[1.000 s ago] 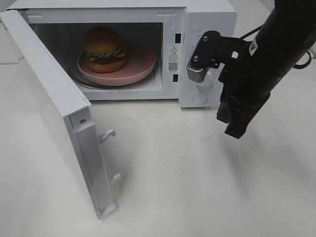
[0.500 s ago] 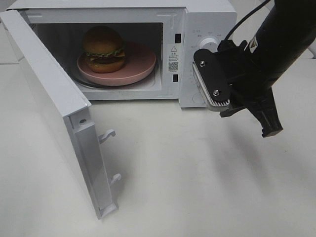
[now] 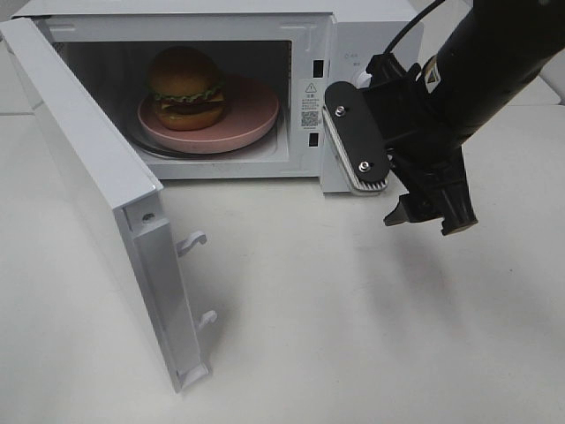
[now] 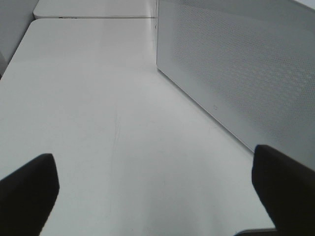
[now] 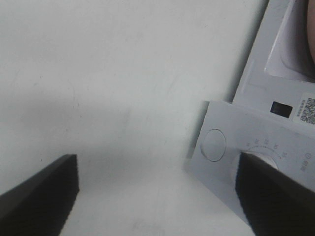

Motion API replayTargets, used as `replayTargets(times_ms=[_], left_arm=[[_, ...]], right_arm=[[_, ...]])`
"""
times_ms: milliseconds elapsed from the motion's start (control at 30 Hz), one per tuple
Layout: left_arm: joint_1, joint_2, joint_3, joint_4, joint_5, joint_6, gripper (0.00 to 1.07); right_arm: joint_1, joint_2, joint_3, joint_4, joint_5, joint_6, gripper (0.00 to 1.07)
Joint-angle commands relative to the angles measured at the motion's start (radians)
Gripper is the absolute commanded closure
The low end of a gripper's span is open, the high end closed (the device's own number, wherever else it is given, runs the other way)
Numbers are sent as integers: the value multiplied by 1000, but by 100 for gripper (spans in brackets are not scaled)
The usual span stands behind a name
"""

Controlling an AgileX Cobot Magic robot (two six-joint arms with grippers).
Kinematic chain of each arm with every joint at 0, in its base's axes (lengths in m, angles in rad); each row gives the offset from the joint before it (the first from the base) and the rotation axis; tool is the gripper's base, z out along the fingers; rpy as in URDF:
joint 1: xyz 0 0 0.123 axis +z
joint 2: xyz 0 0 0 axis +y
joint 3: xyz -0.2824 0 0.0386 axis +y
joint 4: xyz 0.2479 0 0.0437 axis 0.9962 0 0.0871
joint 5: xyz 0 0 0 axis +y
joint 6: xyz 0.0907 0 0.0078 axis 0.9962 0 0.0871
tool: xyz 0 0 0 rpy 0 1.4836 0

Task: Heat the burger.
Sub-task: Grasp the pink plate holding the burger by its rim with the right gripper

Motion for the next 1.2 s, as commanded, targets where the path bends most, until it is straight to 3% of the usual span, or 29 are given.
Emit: replayTargets(times_ms=[33,400,633,1200], left_arm=[[3,-6,3,-2,-13,0,7],[3,-6,3,-2,-13,0,7],[3,-6,3,-2,-13,0,7],[3,-6,3,-2,-13,0,7]], right_arm=[[8,-8,-6,13,-15,28,10],[76,19,-41,4,-55,9,11],[129,122,-166,5,-57,2,13],[143,359,-428,13,-66,-10,15]])
